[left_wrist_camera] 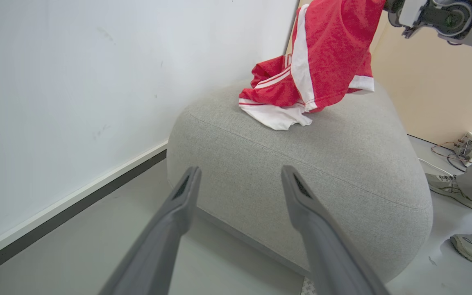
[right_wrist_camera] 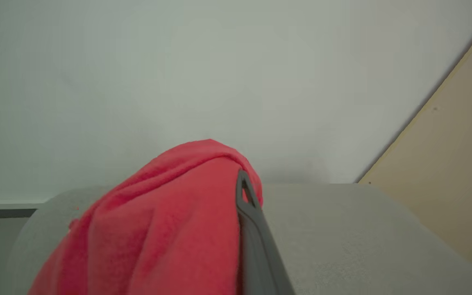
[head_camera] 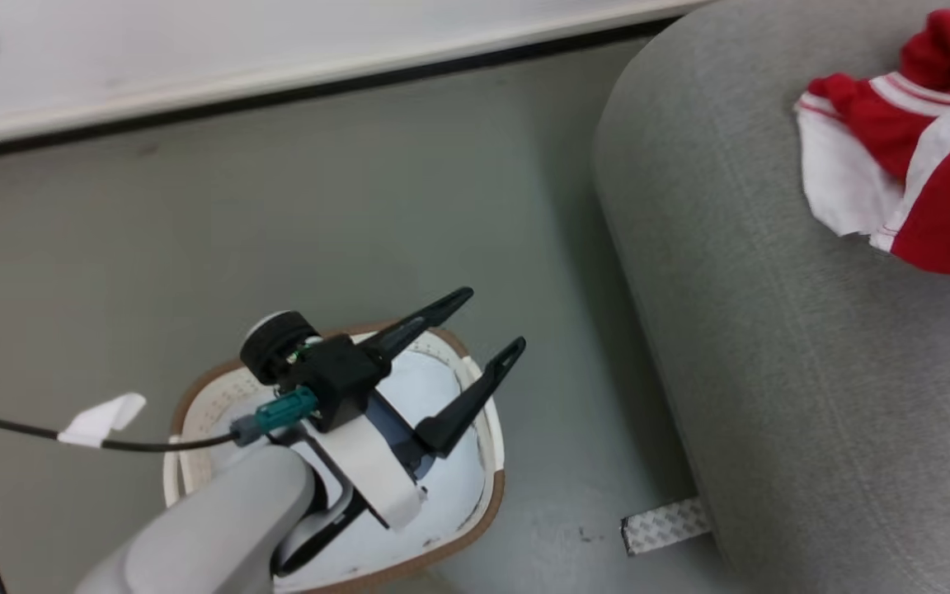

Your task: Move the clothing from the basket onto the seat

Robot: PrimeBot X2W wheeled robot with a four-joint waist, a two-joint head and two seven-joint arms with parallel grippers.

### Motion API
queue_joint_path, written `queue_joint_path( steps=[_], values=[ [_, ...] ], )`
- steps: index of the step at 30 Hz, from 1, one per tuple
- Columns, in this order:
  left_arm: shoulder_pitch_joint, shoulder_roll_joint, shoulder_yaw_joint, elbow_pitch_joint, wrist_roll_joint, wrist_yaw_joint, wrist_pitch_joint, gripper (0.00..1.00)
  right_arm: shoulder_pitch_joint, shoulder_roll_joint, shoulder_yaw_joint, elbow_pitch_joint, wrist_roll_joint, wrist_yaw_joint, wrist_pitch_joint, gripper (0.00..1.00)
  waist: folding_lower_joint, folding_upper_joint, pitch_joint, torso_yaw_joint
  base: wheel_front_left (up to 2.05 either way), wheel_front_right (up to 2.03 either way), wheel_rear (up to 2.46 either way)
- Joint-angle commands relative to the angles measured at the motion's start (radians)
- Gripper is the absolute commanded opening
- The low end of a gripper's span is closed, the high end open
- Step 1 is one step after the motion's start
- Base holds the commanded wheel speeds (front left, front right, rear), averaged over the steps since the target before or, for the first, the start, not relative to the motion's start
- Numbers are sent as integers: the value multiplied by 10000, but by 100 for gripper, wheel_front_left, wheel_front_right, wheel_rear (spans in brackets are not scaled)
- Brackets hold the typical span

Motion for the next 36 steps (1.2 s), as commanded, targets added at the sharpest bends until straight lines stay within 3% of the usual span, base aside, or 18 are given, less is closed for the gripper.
queue_joint_path(
  steps=[1, 12, 16, 17, 18, 19, 20, 21, 29, 36],
  values=[
    [-179, 196, 70, -145, -120, -15, 34, 100, -355, -188, 150, 608, -569, -23, 386, 0, -2, 0, 797, 442, 0, 0, 0],
    [-371, 529, 148, -420, -162, -21, 54, 100, -1002, -241, 275, 3336, -1447, -23, 1960, 0, -2, 0, 1515, 809, 0, 0, 0],
    [-338, 527, 176, -344, -200, 8, 27, 100, -1100, -230, 440, 3766, -1370, -23, 1879, 4, -2, 0, 1392, 751, 0, 0, 0],
    [-307, 513, 175, -315, -205, 23, 28, 100, -1098, -205, 510, 3832, -1374, -23, 1840, 11, -2, 0, 1318, 718, 0, 0, 0],
    [-271, 493, 170, -291, -220, 39, 18, 100, -1092, -187, 574, 3878, -1389, -23, 1827, 27, -2, 0, 1240, 684, 0, 0, 0],
    [-233, 476, 164, -269, -229, 53, 7, 100, -1074, -168, 641, 3908, -1406, -23, 1829, 53, -2, 0, 1153, 649, 0, 0, 0],
    [-186, 445, 149, -234, -248, 62, 0, 100, -1032, -144, 748, 3916, -1426, -23, 1800, 97, -2, 0, 1043, 615, 0, 0, 0],
    [-151, 418, 136, -205, -261, 72, -8, 100, -984, -143, 857, 3924, -1427, -23, 1818, 100, -2, 0, 931, 578, 0, 0, 0],
    [293, 59, 146, 234, -451, 173, -77, 100, -289, -418, 2372, 3741, -647, -23, 2413, 100, -2, 0, -440, 372, 0, 0, 0],
    [956, -227, 488, 627, -767, 358, -134, 100, 627, -1255, 3730, 2389, 555, -24, 2553, 100, -2, 0, -1822, 497, 0, 0, 0]
  ],
)
